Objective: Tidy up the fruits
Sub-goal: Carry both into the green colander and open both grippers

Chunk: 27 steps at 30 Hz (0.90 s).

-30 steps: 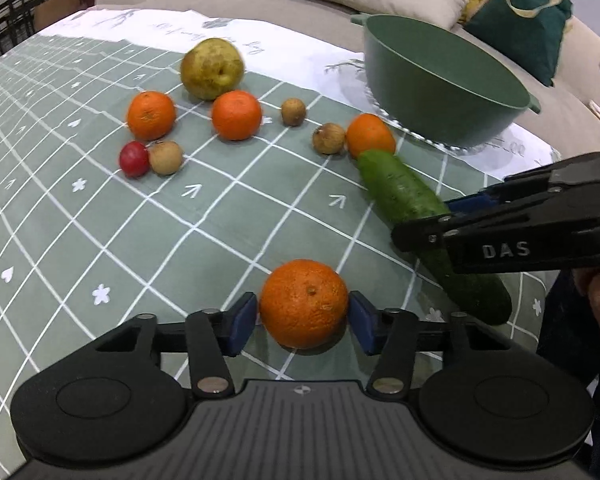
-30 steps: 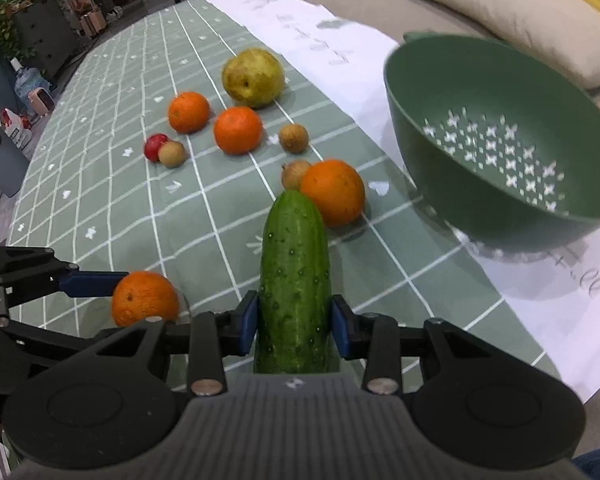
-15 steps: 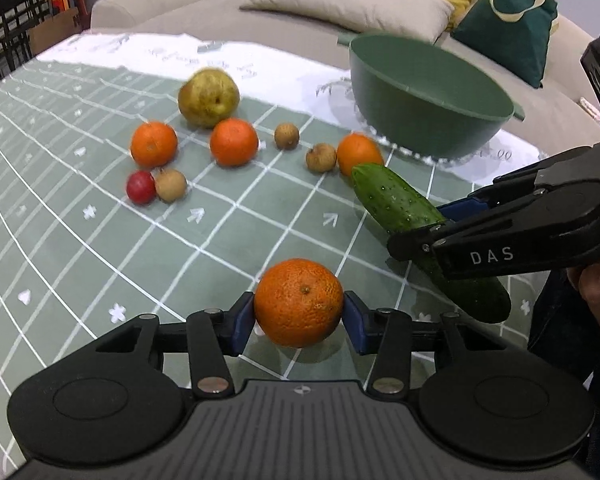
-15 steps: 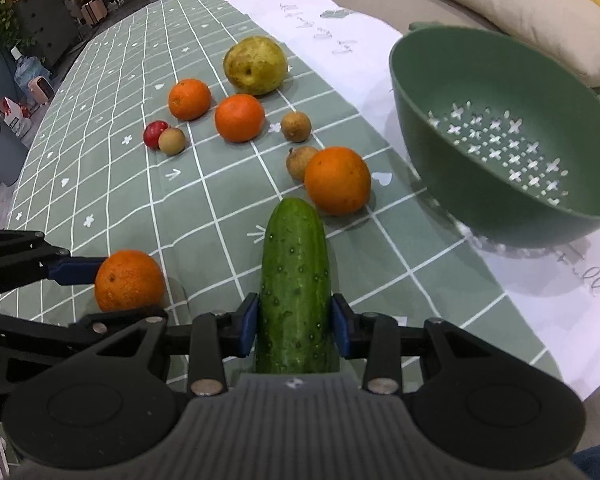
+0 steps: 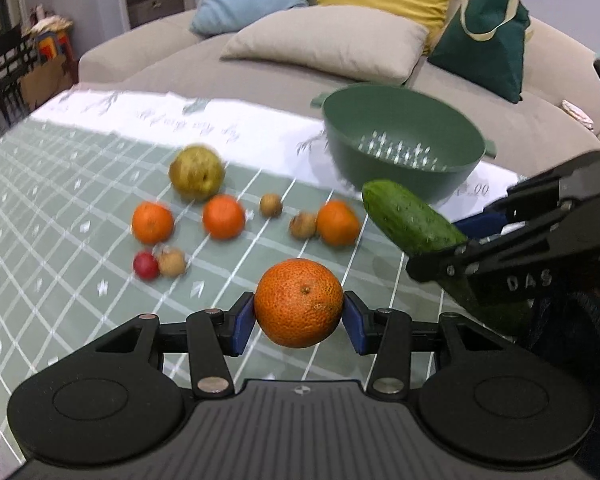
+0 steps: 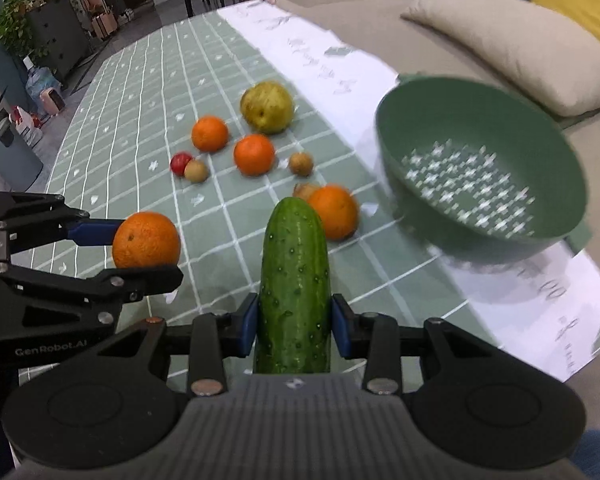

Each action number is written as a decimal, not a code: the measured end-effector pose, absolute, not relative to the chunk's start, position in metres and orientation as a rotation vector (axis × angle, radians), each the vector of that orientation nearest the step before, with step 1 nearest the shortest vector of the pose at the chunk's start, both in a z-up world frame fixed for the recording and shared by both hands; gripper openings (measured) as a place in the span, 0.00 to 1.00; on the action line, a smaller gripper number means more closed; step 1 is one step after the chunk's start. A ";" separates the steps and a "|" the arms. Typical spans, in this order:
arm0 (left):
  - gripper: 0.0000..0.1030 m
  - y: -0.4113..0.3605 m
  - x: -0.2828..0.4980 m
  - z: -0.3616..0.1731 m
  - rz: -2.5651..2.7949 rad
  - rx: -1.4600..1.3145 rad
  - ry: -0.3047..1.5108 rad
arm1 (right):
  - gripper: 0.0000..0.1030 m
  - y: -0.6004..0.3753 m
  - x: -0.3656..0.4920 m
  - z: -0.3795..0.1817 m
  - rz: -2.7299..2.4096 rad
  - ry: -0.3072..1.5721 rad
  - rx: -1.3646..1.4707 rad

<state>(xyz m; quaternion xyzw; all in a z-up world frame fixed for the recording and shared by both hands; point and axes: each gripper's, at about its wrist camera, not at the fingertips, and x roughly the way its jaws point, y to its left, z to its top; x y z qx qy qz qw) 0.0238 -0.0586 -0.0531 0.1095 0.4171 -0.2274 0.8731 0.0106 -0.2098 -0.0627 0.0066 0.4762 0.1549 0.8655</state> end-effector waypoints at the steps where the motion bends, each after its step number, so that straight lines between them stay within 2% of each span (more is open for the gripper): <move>1: 0.52 -0.063 0.027 -0.049 -0.483 0.233 0.861 | 0.33 -0.214 0.013 -0.056 0.320 0.984 0.014; 13: 0.52 -0.142 0.091 -0.018 -0.594 0.301 0.762 | 0.33 -0.283 0.086 0.010 0.331 0.870 -0.090; 27: 0.52 -0.232 0.144 -0.053 -0.633 0.445 0.820 | 0.33 -0.331 0.173 -0.029 0.440 0.944 -0.108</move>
